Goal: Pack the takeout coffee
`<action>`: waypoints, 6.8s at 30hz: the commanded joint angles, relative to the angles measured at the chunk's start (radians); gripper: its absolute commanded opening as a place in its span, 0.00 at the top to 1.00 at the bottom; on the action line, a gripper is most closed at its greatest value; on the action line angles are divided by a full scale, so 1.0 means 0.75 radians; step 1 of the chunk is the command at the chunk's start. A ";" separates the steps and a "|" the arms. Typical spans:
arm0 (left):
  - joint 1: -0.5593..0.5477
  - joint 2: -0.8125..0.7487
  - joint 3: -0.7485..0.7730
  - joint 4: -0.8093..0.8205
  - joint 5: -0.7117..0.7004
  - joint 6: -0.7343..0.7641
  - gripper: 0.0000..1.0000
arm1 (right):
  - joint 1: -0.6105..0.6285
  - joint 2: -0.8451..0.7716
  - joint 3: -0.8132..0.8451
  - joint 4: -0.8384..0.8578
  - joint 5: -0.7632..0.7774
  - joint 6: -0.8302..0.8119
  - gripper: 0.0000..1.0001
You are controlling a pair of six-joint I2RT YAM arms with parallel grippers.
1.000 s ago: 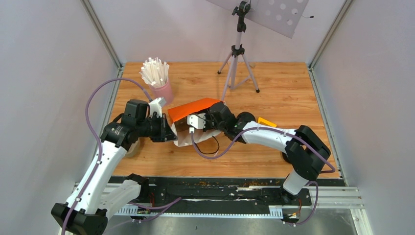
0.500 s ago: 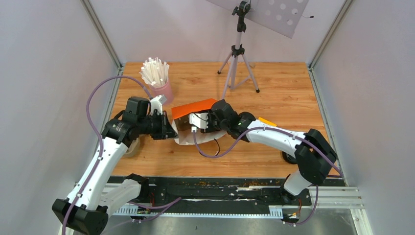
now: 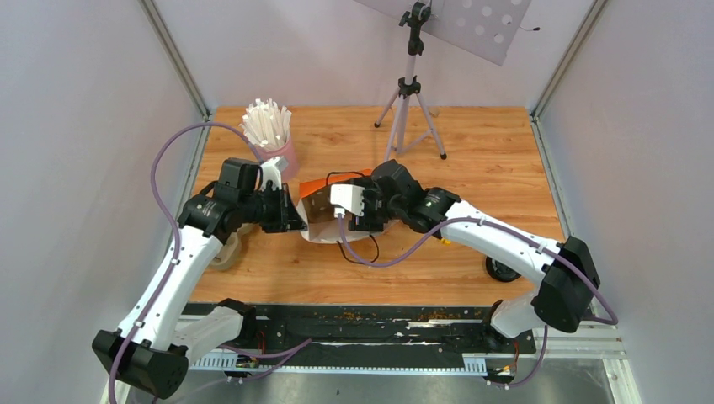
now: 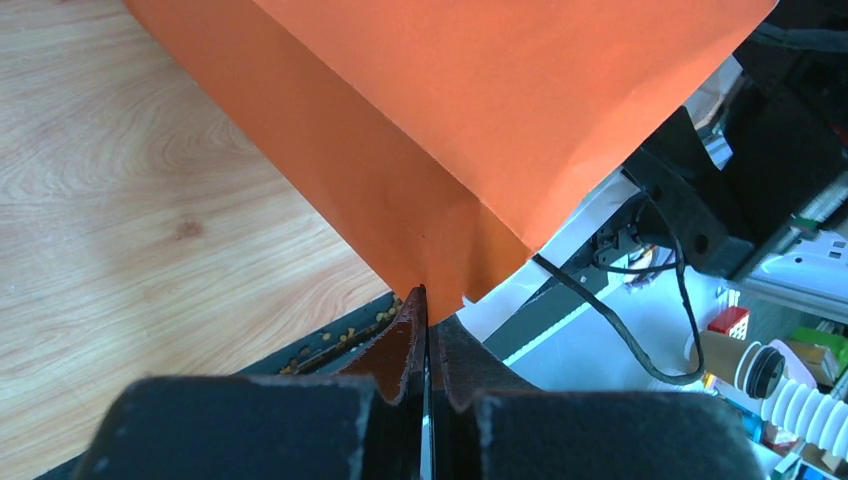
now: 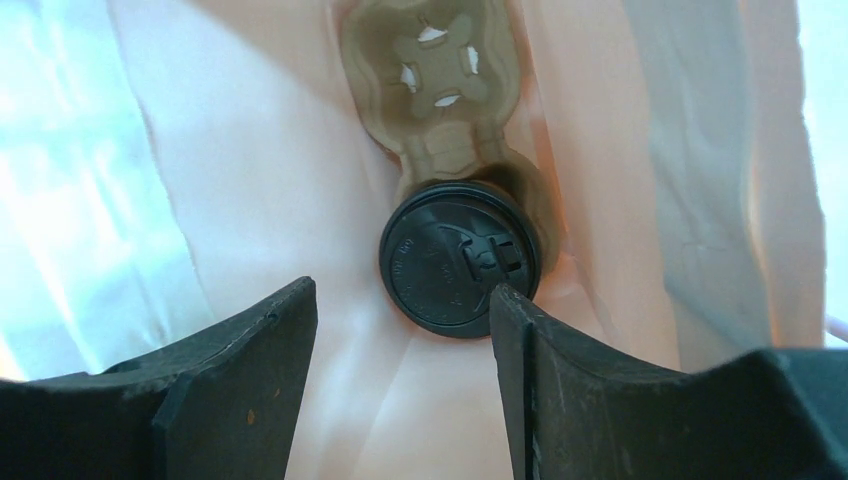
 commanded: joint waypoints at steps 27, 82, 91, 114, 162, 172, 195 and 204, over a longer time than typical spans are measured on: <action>0.003 0.110 0.248 -0.118 -0.151 0.064 0.97 | 0.009 -0.508 -0.004 -0.154 0.242 0.469 0.16; 0.003 0.035 0.196 -0.163 0.004 0.029 0.95 | -0.596 -0.184 -0.470 0.254 0.108 0.934 0.05; 0.003 0.030 0.196 -0.170 0.001 0.033 0.95 | -0.595 -0.195 -0.482 0.265 0.111 0.935 0.11; 0.002 0.005 0.185 -0.175 -0.004 0.030 0.95 | -0.571 -0.221 -0.425 0.228 0.133 0.938 0.03; 0.003 -0.021 0.188 -0.185 -0.018 0.024 0.95 | -0.540 -0.198 -0.475 0.221 0.235 0.902 0.34; 0.003 -0.043 0.171 -0.168 -0.011 0.025 0.95 | -0.540 -0.310 -0.391 0.074 0.234 0.873 0.38; 0.003 -0.037 0.156 -0.123 0.000 0.016 0.95 | -0.066 -0.567 0.299 -0.390 0.268 0.673 0.38; 0.003 -0.037 0.145 -0.120 -0.001 0.019 0.95 | 0.060 -0.547 0.159 -0.125 0.125 0.636 0.37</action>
